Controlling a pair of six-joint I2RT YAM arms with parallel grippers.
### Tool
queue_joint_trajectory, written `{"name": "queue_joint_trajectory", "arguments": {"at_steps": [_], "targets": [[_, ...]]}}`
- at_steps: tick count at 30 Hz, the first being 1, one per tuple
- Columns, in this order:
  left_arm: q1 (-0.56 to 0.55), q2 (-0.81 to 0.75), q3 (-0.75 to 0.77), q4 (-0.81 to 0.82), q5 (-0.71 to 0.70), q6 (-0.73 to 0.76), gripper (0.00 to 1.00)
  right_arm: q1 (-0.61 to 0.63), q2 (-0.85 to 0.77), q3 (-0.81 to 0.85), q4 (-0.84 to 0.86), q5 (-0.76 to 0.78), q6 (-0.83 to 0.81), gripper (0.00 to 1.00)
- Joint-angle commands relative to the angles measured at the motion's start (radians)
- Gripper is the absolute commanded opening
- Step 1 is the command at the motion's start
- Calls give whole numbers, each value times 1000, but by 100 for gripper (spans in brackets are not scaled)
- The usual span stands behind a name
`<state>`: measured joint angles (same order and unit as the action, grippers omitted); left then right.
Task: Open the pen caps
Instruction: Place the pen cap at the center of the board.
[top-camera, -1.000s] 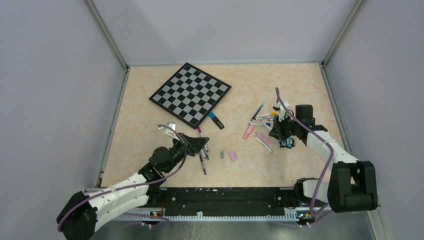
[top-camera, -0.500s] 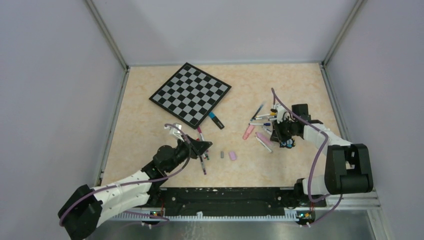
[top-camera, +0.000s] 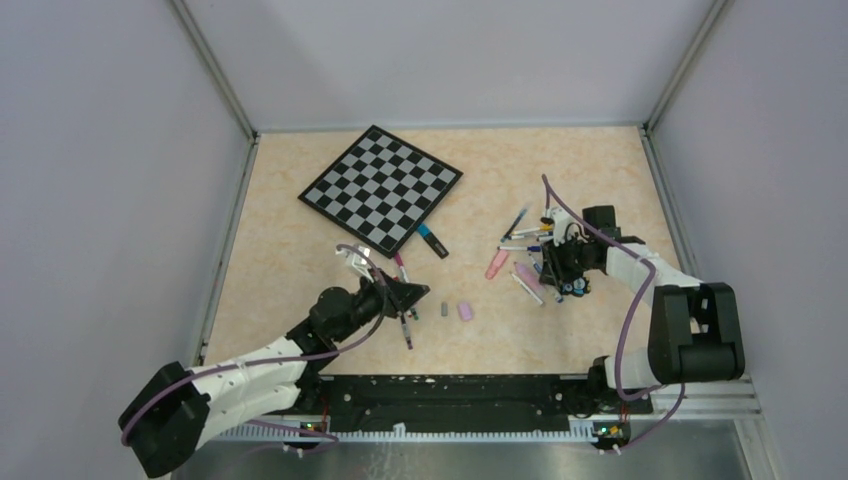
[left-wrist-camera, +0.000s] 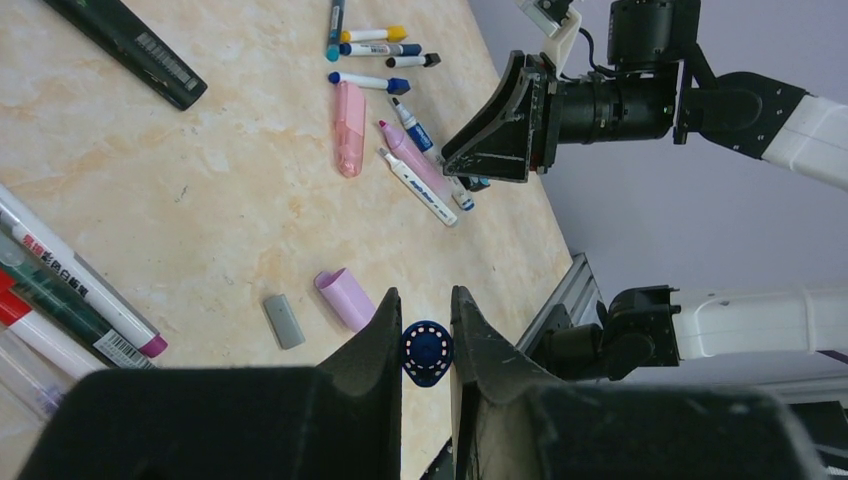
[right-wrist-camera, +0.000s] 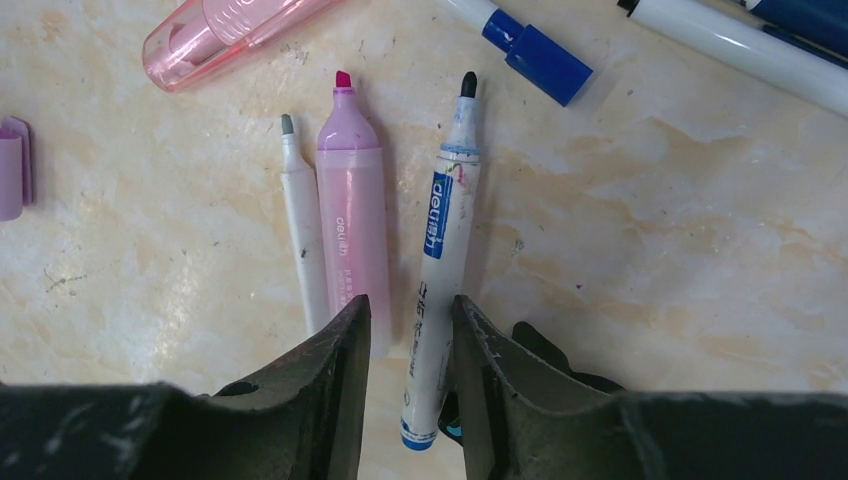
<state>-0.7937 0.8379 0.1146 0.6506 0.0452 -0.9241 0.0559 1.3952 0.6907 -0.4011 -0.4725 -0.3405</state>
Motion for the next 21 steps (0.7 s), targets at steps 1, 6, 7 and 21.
{"name": "queue_joint_trajectory", "arguments": {"at_steps": [1,6,7,21], "targets": [[1,43,67,53,59,25,0,-6,-4,56,-9,-13,-7,35],[-22,137,133,24,119,51,0,-8,-40,68,-19,-31,-26,35],[-38,157,151,8,115,62,0,-8,-50,71,-21,-36,-31,35],[-279,608,648,-574,-233,171,0,-31,-124,90,-38,-89,-61,35]]}}
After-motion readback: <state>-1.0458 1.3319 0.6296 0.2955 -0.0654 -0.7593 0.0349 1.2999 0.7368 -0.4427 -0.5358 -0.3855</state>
